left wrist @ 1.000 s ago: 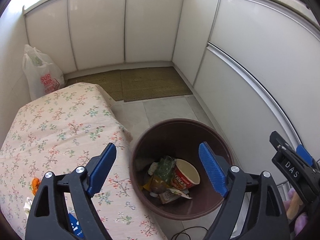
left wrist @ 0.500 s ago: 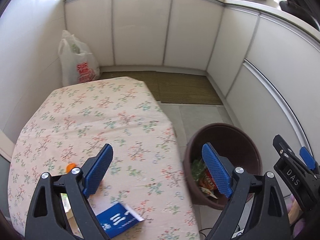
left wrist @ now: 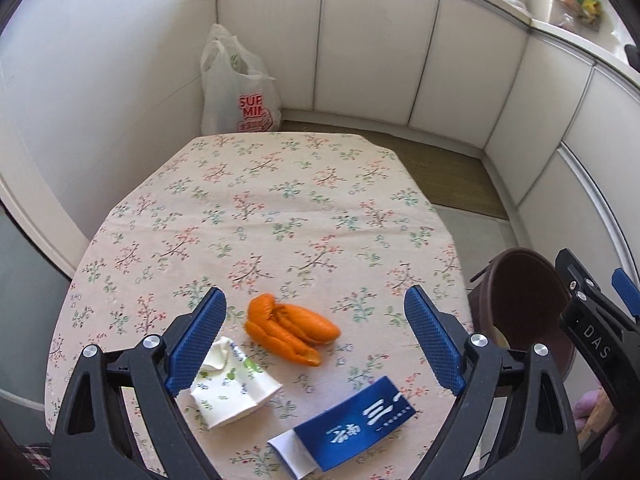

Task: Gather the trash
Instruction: 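Move both tools back over the orange peels and paper cup, then grasp the white paper cup with the left tool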

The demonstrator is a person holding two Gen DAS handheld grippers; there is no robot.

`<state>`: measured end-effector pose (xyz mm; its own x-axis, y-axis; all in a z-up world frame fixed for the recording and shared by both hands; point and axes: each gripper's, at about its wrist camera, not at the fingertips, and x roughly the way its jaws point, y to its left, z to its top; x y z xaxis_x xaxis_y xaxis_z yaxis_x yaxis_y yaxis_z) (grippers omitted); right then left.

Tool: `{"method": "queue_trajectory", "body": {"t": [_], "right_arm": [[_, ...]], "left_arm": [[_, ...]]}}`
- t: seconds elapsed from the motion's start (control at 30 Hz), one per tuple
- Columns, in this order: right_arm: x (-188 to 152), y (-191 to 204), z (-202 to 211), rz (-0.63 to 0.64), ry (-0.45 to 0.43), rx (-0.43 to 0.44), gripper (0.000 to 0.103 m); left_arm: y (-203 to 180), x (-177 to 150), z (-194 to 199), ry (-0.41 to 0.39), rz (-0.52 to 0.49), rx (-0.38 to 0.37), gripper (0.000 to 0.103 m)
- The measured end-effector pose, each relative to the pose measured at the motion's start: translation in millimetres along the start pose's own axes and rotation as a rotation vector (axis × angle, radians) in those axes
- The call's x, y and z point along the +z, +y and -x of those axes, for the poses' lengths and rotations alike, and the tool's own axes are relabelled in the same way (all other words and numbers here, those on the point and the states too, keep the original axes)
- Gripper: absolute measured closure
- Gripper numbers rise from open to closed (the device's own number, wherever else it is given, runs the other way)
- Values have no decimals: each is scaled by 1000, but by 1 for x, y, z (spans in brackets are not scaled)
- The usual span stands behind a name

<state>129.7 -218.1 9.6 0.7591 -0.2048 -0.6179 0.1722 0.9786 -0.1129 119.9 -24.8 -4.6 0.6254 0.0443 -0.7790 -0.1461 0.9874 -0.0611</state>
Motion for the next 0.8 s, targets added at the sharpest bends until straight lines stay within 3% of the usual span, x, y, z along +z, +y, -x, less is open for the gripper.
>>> {"method": "queue_trajectory", "body": {"t": [0.2,0.33,0.57,0.8], "right_arm": [[-3,51,0,113,19,47,7],[-8,76,-6,168,61,75,7],[-20,113,-21,260,128,92,7],[-23,123,-32,263,173,97,7]], "left_arm": [[54,-12,-12,52,47,79,15],[87,-24,-28,138,82,89,15],[137,-52,-68,339,261,3,15],[148,-76,-97,442,366,-91,15]]}}
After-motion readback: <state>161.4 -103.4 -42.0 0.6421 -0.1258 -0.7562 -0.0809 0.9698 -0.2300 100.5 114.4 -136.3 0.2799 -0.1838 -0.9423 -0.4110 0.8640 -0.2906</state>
